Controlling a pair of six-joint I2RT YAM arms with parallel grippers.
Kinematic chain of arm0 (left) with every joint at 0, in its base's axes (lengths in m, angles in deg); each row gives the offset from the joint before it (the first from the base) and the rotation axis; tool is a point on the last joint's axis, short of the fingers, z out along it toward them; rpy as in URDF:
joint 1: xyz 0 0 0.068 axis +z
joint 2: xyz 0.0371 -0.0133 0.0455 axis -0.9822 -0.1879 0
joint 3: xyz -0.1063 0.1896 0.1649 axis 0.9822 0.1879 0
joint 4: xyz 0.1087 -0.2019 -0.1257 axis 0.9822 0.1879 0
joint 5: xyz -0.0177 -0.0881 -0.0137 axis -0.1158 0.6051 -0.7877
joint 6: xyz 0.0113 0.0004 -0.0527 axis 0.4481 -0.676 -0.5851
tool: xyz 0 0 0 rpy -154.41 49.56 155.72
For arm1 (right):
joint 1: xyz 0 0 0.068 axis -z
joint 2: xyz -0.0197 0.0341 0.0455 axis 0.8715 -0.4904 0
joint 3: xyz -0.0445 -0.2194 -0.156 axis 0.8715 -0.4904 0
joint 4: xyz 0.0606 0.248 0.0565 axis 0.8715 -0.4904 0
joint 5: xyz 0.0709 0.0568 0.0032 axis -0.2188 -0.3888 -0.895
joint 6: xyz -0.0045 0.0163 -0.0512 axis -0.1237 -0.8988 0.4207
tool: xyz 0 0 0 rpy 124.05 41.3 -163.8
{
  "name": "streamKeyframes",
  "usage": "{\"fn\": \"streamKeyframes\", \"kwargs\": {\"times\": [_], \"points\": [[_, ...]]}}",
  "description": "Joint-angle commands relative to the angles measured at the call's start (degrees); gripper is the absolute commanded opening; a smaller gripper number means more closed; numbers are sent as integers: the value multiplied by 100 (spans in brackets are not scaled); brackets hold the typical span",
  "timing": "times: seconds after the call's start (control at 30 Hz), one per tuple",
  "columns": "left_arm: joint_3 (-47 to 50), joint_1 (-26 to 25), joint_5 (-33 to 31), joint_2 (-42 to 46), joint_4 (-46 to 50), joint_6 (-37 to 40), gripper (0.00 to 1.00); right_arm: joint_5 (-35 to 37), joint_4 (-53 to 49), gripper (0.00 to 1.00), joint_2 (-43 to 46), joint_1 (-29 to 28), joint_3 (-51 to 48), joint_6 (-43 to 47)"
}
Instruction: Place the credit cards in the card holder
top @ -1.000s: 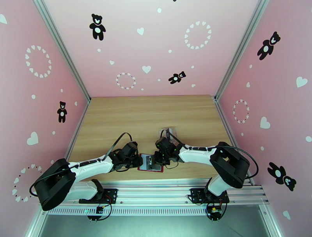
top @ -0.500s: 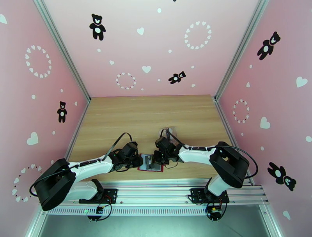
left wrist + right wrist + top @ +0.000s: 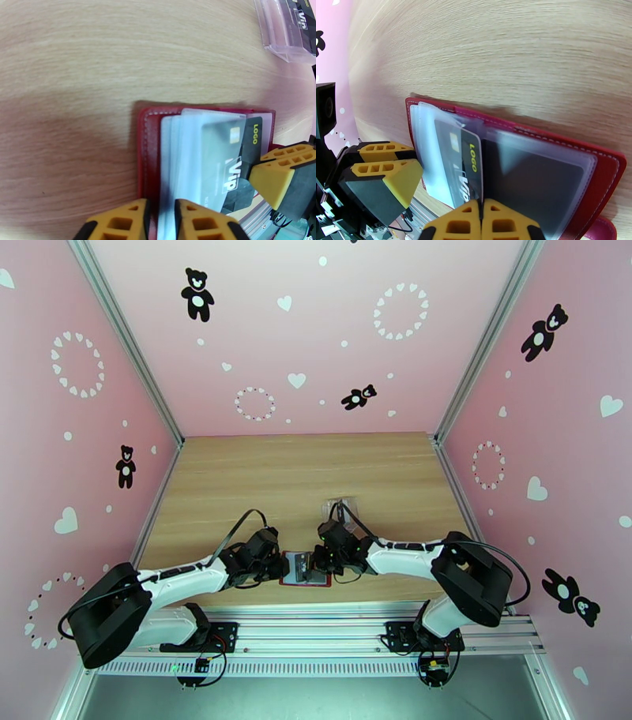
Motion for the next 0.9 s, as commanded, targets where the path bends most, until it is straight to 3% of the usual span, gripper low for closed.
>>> {"fn": "streamKeyframes", "kwargs": {"times": [0.0, 0.47, 0.87], "points": [[101, -89, 119, 5, 20, -75, 24, 222, -76, 0, -86, -12, -110, -71], [0, -159, 145, -242, -106, -88, 24, 222, 31, 0, -279, -94, -109, -191], [31, -157, 149, -206, -112, -93, 24, 178, -690, 11, -271, -102, 372, 400]]}}
